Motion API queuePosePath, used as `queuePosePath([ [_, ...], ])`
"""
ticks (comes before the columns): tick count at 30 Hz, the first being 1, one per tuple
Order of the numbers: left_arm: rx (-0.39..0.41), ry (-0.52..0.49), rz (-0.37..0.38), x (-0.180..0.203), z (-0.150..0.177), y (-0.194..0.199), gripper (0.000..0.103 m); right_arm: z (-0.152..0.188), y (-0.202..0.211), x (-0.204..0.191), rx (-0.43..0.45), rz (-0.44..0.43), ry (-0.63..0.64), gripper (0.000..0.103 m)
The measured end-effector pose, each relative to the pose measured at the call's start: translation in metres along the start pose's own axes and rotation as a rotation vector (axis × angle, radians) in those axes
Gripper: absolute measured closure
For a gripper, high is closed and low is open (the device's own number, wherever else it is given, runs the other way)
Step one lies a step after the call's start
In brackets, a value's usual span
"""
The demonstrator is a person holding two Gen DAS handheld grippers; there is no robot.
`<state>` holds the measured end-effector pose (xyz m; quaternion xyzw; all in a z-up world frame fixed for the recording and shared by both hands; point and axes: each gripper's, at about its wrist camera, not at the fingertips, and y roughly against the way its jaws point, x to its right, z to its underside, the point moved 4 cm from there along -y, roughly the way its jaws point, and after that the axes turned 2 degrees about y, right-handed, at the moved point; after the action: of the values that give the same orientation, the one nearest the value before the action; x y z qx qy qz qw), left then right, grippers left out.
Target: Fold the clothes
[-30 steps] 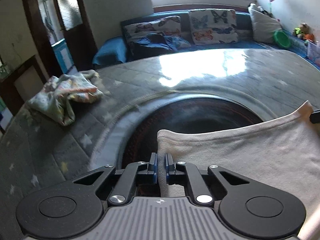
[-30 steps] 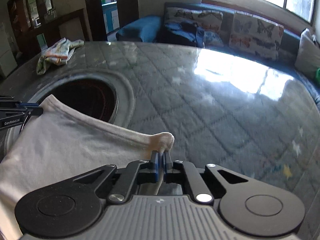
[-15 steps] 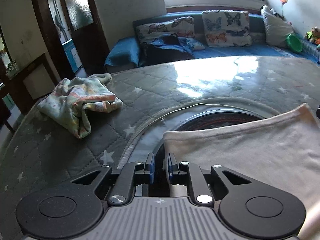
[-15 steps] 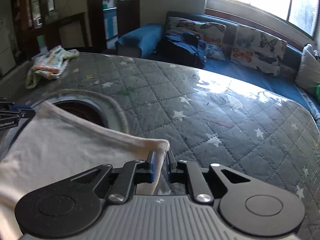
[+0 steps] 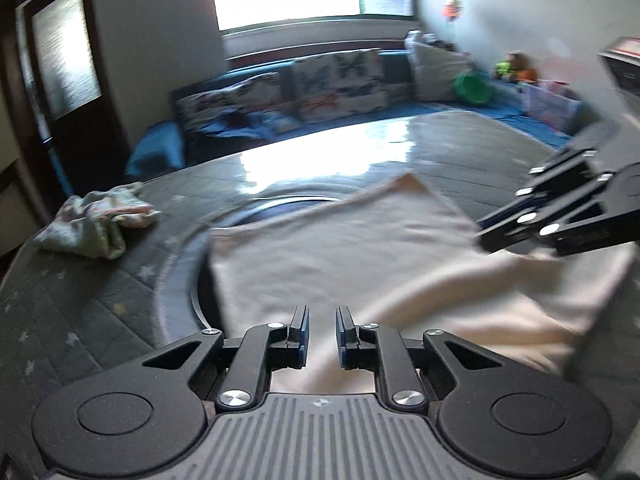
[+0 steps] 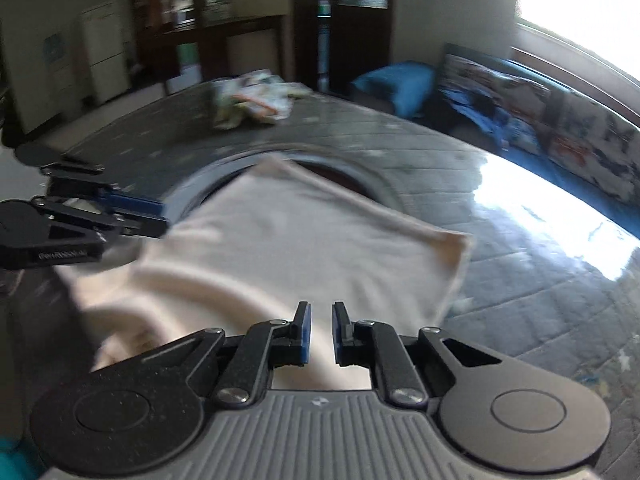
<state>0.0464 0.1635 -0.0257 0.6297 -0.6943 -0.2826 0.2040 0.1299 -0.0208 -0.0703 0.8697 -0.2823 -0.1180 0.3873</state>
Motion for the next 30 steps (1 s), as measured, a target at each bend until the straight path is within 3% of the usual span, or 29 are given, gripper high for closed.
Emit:
queuePosePath([
  [9, -0.034, -0.081, 0.099, 0.038, 0.032, 0.010, 0.087, 0.021, 0.010, -0.080, -0.023, -0.115, 0.115, 0.093],
  [12, -0.063, -0.088, 0.112, 0.040, 0.042, 0.002, 0.079, 0.030, 0.001, -0.093, -0.051, -0.116, 0.132, 0.093],
  [15, -0.078, -0.101, 0.105, 0.042, 0.050, -0.001, 0.072, 0.039, -0.009, -0.098, -0.075, -0.100, 0.132, 0.093],
  [30, -0.050, -0.188, 0.114, 0.055, 0.061, 0.007, 0.073, 0.052, -0.014, -0.094, -0.087, 0.003, 0.111, 0.092],
])
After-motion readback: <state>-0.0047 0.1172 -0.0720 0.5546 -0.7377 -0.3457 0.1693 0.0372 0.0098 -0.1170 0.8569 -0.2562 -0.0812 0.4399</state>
